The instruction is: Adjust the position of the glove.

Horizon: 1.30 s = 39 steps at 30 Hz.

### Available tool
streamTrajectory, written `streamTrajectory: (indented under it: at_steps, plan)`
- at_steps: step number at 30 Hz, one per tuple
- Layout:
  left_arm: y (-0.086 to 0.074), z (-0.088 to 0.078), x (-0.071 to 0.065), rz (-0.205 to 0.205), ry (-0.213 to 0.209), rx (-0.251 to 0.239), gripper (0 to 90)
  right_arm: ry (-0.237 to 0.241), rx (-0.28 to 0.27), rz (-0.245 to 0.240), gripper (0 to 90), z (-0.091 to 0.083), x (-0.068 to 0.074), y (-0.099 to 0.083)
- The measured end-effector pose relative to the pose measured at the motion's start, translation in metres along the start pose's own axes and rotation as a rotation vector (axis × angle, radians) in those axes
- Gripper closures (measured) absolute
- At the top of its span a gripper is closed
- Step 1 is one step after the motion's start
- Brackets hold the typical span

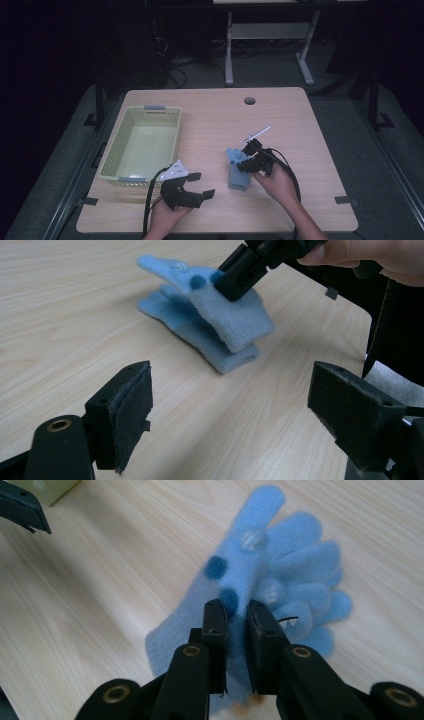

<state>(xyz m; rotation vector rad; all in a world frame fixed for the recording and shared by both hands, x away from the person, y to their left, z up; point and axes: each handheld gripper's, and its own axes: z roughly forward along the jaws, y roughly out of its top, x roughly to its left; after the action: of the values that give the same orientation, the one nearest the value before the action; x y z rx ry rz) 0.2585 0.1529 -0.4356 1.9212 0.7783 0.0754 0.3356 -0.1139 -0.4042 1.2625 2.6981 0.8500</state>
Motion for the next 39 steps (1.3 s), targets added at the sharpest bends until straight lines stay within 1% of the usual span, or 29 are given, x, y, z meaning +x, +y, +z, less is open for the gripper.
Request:
streamTrajectory:
  at_steps: [4, 7, 11, 13, 16, 20, 26, 29, 31, 33, 35, 36, 39]
  plan:
    - [0.000, 0.000, -0.001, -0.010, 0.000, -0.001, 17.8, 0.000, 0.001, 0.009, 80.0, 0.002, 0.002, 0.000]
    - [0.000, 0.000, -0.001, -0.011, -0.001, -0.001, 17.8, -0.009, 0.009, 0.014, 79.7, 0.006, 0.002, -0.001]
    - [0.000, 0.000, 0.000, -0.011, 0.000, 0.001, 17.8, -0.021, 0.012, 0.025, 78.9, 0.009, -0.001, -0.002]
    - [0.000, 0.000, 0.000, -0.009, -0.001, 0.000, 17.8, -0.021, 0.016, 0.040, 78.3, 0.011, -0.001, -0.003]
    - [0.000, 0.000, 0.000, -0.012, -0.001, 0.002, 17.8, -0.036, 0.030, 0.037, 77.5, 0.015, -0.002, -0.005]
    - [-0.001, 0.000, 0.002, -0.021, -0.001, 0.000, 17.8, -0.061, 0.031, 0.035, 73.9, 0.018, -0.001, -0.006]
    - [-0.001, 0.000, 0.002, -0.021, -0.002, 0.002, 17.9, -0.061, 0.035, 0.046, 70.5, 0.022, -0.003, -0.008]
    - [-0.001, 0.000, 0.002, -0.023, -0.002, 0.004, 17.8, -0.062, 0.020, 0.056, 64.5, 0.019, -0.005, -0.007]
    - [-0.001, 0.000, 0.002, -0.022, -0.002, 0.005, 17.9, -0.061, -0.005, 0.063, 64.8, 0.015, -0.005, -0.006]
    - [-0.001, 0.000, 0.002, -0.024, -0.002, 0.006, 17.9, -0.057, -0.021, 0.068, 68.6, 0.013, -0.006, -0.005]
    - [-0.001, 0.000, 0.002, -0.025, -0.003, 0.006, 17.9, -0.055, -0.020, 0.066, 73.3, 0.014, -0.006, -0.005]
    - [-0.001, 0.000, 0.002, -0.021, -0.003, 0.008, 17.9, -0.055, -0.014, 0.059, 74.4, 0.016, -0.006, -0.004]
    - [-0.001, 0.001, 0.001, -0.020, -0.003, 0.008, 17.9, -0.043, 0.004, 0.062, 77.4, 0.022, -0.007, -0.005]
